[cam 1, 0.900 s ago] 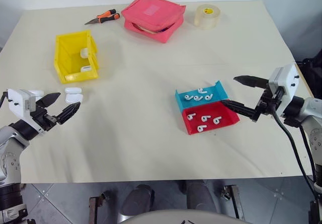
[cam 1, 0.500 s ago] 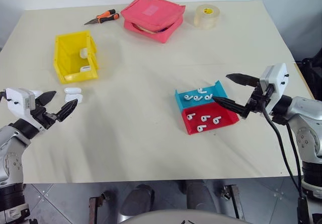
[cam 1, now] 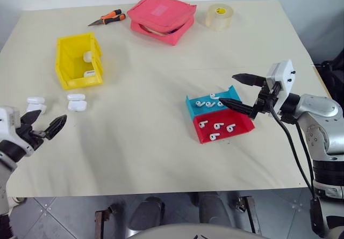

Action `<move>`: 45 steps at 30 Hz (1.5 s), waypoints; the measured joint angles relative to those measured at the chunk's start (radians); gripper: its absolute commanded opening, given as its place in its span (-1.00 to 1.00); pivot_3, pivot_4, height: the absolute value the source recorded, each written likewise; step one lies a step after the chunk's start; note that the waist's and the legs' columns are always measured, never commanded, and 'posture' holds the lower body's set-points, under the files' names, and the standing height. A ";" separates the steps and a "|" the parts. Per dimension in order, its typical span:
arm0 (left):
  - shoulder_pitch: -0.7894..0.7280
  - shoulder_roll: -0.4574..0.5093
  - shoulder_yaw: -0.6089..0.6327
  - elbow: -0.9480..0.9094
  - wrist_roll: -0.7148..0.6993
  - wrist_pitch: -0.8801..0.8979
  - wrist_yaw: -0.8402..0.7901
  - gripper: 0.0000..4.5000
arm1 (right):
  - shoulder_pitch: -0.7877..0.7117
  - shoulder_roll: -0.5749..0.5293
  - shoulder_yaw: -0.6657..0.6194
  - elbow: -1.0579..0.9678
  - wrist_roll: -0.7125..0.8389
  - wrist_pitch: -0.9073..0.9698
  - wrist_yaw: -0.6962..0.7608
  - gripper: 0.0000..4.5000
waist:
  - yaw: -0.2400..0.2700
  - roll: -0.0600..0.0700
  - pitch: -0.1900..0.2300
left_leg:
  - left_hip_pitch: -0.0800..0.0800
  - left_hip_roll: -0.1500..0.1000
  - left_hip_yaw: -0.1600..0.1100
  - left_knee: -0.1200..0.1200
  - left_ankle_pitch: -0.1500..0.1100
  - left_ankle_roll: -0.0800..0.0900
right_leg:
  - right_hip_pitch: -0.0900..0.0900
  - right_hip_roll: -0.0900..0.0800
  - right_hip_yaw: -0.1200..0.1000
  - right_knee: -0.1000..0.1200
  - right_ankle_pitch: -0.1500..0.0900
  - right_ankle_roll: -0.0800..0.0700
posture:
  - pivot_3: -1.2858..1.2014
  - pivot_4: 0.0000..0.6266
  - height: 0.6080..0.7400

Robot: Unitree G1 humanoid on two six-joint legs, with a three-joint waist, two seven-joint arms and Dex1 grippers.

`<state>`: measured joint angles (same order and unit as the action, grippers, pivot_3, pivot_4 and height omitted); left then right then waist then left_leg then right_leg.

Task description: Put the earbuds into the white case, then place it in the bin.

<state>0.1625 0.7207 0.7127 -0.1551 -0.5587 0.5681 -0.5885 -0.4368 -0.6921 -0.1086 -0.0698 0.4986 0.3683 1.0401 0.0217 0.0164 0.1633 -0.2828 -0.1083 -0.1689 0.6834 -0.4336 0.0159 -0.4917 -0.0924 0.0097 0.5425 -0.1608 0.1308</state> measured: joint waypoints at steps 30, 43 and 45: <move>0.202 0.310 0.116 0.202 0.025 0.130 -0.236 0.97 | -0.101 0.010 0.067 0.188 -0.049 -0.195 0.313 1.00 | -0.001 -0.001 0.001 | 0.000 0.001 0.009 0.000 -0.002 0.001 | -0.007 0.000 -0.001 0.009 -0.002 -0.004 | 0.03 -0.52 1.00; -0.052 0.533 -0.216 0.598 0.210 0.104 -0.374 0.97 | -0.053 0.001 0.063 0.135 -0.067 -0.190 0.278 1.00 | -0.027 -0.001 0.001 | 0.001 0.001 0.019 0.000 -0.005 0.004 | -0.013 -0.002 -0.007 0.011 -0.001 -0.005 | 0.03 -0.52 1.00; -0.136 0.540 -0.289 0.662 0.242 0.088 -0.386 0.97 | -0.047 -0.003 0.063 0.128 -0.067 -0.186 0.273 1.00 | -0.026 -0.001 0.001 | 0.001 0.001 0.020 0.000 -0.005 0.004 | -0.013 -0.002 -0.008 0.012 -0.001 -0.005 | 0.03 -0.52 1.00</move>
<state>0.0267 1.2603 0.4239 0.5072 -0.3166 0.6562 -0.9741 -0.4837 -0.6956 -0.0456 0.0578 0.4313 0.1819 1.3133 -0.0038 0.0154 0.1642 -0.2822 -0.1078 -0.1491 0.6835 -0.4390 0.0195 -0.5043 -0.0944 0.0020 0.5540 -0.1618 0.1253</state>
